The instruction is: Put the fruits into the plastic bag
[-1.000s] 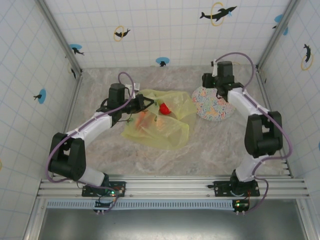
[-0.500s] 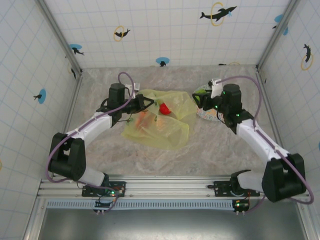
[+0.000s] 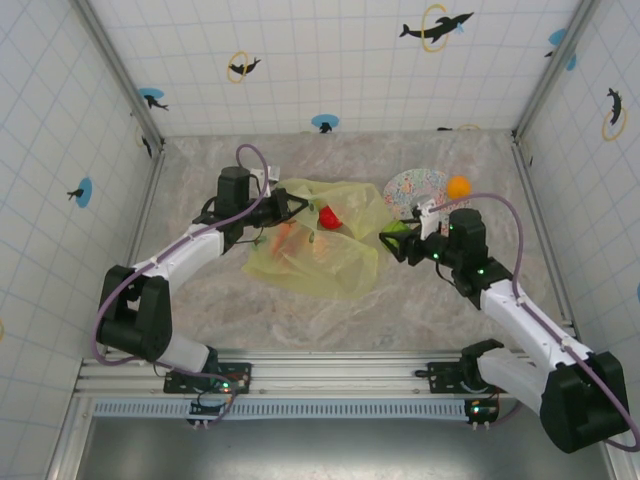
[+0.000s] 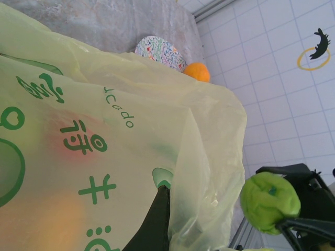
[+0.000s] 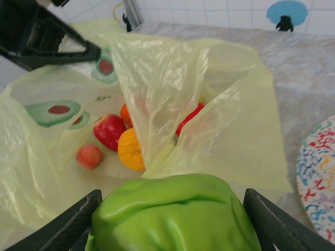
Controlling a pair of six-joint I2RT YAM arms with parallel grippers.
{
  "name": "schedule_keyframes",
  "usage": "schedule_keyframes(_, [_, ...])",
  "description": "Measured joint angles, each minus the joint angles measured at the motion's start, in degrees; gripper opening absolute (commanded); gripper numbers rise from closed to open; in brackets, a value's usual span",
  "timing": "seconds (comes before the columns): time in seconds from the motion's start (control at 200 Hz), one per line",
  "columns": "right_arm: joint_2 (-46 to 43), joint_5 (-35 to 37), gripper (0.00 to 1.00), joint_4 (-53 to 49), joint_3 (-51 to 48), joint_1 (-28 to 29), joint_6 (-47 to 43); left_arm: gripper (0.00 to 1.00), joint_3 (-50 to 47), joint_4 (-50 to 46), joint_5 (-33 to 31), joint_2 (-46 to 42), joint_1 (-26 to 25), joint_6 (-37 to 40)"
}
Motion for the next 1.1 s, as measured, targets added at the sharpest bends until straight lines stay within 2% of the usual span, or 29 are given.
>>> schedule_keyframes(0.235, [4.6,-2.1,0.54,2.6,-2.7,1.5,-0.3,0.00,0.0,0.0,0.0,0.0,0.0,-0.1])
schedule_keyframes(0.601, [16.2,-4.9,0.52,12.9,-3.1,9.6,1.0,0.00,0.0,0.0,0.2,0.0,0.0,-0.2])
schedule_keyframes(0.861, [26.9,-2.6,0.52,17.7,1.5,14.8,1.2,0.00,0.0,0.0,0.2,0.0,0.0,-0.2])
schedule_keyframes(1.101, [32.7,4.0,0.53,23.6,4.2,19.1,1.4,0.00,0.0,0.0,0.3,0.0,0.0,-0.2])
